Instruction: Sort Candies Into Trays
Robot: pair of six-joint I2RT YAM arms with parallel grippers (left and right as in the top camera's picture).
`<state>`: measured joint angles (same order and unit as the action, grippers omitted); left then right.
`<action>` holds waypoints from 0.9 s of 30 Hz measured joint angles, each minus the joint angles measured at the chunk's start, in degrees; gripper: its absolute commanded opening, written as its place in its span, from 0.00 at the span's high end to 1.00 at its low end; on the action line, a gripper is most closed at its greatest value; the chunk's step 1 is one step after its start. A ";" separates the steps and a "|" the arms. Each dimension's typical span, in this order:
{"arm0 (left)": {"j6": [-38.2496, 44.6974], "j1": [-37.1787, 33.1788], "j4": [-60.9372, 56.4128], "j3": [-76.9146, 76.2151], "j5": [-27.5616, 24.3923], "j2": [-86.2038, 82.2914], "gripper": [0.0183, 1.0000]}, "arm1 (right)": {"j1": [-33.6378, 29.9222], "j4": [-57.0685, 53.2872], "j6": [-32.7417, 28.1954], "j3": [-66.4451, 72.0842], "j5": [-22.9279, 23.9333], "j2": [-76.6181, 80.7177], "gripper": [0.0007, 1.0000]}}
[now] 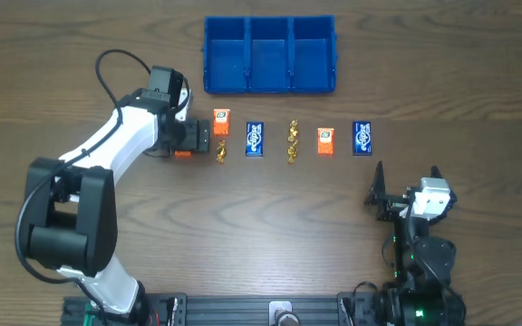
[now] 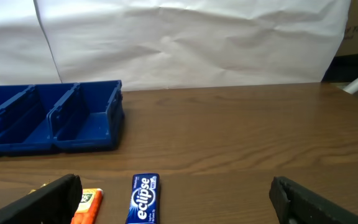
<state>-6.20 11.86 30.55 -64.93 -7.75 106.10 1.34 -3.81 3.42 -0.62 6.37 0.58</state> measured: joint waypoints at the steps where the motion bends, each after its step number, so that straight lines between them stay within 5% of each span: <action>1: 0.00 0.07 0.33 0.00 0.22 0.35 0.06 | 0.00 0.00 0.00 0.00 0.00 0.00 0.00; 18: -1.51 0.74 0.72 -0.11 6.21 2.23 0.15 | 0.00 0.00 0.00 0.00 0.00 0.00 0.00; 23: -1.73 0.74 0.13 -0.11 6.45 2.23 0.56 | 0.00 0.00 0.00 0.00 0.00 0.00 0.00; 27: -2.16 1.16 0.02 -0.11 6.43 2.23 0.72 | 0.00 0.00 0.00 0.00 0.00 0.00 0.00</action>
<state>-8.36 13.02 30.57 -65.04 -1.32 108.33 1.34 -3.81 3.42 -0.62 6.37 0.58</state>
